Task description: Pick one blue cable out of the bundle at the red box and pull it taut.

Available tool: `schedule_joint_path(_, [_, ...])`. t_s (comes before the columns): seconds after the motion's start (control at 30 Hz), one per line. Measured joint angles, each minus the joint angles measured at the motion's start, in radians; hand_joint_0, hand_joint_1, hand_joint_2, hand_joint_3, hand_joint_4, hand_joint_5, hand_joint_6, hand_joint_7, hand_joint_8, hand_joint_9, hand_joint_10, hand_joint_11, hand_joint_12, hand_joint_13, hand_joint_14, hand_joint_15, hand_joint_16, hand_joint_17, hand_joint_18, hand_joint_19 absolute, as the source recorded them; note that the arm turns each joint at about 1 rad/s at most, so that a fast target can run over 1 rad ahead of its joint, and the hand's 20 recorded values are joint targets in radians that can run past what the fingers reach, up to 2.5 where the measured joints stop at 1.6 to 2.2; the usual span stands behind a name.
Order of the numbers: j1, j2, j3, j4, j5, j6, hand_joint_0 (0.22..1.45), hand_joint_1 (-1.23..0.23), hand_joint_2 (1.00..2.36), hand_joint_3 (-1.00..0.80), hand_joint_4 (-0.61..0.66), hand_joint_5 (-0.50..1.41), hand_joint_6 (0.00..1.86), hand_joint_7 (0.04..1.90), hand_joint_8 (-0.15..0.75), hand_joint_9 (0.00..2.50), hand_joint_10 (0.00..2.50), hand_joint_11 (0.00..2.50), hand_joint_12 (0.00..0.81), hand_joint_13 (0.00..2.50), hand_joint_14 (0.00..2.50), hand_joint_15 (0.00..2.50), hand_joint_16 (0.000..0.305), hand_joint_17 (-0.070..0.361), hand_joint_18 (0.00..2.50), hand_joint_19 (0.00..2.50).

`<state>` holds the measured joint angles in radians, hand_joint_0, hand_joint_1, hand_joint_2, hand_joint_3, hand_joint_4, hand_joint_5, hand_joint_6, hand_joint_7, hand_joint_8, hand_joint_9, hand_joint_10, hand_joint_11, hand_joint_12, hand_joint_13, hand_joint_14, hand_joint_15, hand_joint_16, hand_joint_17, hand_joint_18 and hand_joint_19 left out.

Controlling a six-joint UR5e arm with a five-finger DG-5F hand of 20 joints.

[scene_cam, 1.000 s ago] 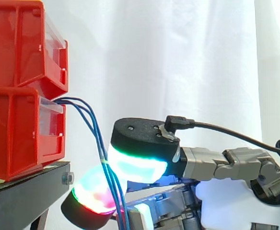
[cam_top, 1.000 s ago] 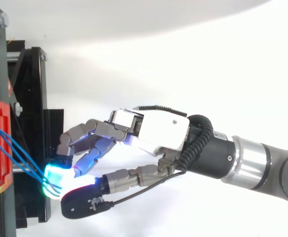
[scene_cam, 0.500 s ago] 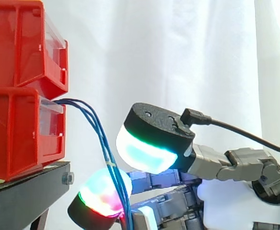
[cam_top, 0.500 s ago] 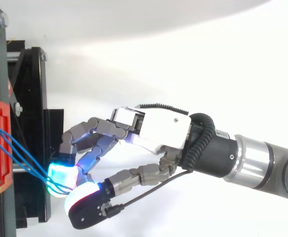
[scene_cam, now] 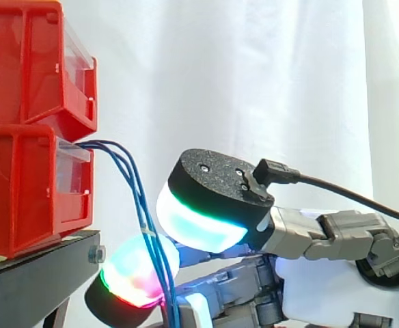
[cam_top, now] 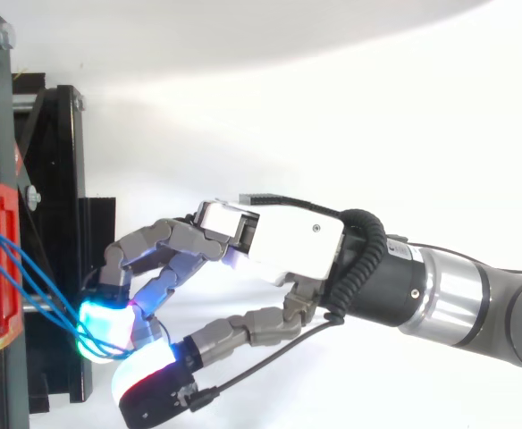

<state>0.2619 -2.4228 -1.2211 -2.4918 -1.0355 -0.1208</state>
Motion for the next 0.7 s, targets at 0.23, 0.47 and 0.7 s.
schedule_joint_path(0.23, [0.003,-0.016,0.002,0.057,0.001,-0.027,0.52,-0.78,1.00,-0.50,0.19,-0.11,0.61,1.10,0.332,1.02,0.01,1.19,0.374,0.54,0.01,0.32,0.056,0.127,0.46,0.35])
schedule_joint_path(0.47, [0.002,-0.029,0.005,0.072,0.000,-0.029,0.53,-0.75,1.00,-0.50,0.23,-0.09,0.50,1.23,0.333,1.01,0.02,1.15,0.371,0.54,0.01,0.32,0.056,0.126,0.45,0.35])
schedule_joint_path(0.7, [-0.001,-0.056,0.015,0.095,-0.002,-0.005,0.57,-0.73,1.00,-0.47,0.17,-0.09,0.53,1.25,0.325,1.02,0.02,1.17,0.361,0.54,0.01,0.31,0.054,0.121,0.45,0.36])
